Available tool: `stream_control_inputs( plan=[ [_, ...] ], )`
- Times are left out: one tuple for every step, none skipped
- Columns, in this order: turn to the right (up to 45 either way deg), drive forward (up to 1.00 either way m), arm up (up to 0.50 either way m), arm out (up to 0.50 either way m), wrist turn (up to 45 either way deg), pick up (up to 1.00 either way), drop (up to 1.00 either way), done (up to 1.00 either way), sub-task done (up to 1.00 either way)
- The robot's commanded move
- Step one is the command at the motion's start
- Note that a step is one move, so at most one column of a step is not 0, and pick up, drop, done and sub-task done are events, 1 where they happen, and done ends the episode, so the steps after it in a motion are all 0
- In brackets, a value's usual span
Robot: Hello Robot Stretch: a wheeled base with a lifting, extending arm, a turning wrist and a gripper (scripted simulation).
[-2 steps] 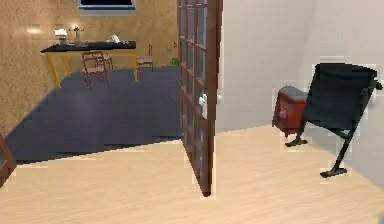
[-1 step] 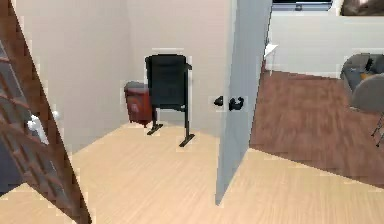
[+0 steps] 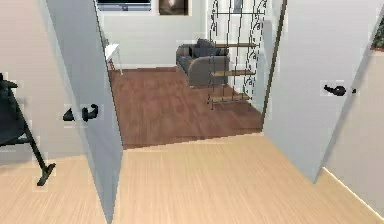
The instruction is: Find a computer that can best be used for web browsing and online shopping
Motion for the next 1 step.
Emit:
stream_control_inputs(
  plan=[
    [0.0,0.9,0.0,0.0,0.0,0.0,0.0,0.0,0.0]
  ],
)
